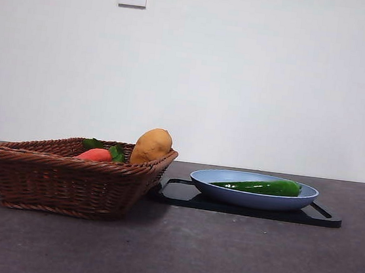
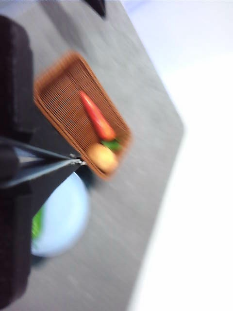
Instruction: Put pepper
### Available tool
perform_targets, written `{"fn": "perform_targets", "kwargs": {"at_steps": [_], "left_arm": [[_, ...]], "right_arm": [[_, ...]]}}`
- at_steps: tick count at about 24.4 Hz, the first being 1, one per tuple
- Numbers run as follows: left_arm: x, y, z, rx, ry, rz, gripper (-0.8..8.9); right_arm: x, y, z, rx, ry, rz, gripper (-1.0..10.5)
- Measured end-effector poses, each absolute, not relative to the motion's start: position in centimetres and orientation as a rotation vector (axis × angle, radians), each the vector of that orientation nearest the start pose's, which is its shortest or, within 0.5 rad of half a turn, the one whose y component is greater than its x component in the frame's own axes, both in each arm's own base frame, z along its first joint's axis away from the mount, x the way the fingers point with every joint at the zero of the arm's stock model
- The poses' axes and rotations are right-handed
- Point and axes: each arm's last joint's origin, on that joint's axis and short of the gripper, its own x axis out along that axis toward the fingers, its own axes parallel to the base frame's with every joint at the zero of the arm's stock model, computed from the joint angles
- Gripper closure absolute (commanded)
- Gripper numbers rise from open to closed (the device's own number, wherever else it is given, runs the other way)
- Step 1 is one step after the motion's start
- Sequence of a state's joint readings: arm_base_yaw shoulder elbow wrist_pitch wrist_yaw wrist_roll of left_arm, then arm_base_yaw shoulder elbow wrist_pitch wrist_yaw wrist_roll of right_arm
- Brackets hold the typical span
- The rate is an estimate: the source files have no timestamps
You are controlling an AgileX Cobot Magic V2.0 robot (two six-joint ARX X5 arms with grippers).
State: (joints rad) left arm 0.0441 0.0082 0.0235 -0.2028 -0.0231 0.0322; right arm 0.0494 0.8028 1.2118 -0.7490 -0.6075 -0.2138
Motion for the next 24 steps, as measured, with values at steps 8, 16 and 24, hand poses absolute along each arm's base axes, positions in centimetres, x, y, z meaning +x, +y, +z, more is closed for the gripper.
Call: {"fn": "perform_targets", "kwargs": {"at_steps": [8,16,24], "left_arm": [[9.5,0.5,15.1,0.03,0.189,0.064,8.05],[9.5,0.5,15.1,0.03,0.189,0.064,8.05],[9.5,0.5,15.1,0.03,0.189,0.064,8.05]], "right_arm": [[9.8,0.8,30.3,-0.08,0.127,0.4,9.4],[9.1,0.4,22.6,-0.006,0.061,0.244,9.4],[9.4,0.6,17.8,0.011,0.105,0.233,9.4]]}}
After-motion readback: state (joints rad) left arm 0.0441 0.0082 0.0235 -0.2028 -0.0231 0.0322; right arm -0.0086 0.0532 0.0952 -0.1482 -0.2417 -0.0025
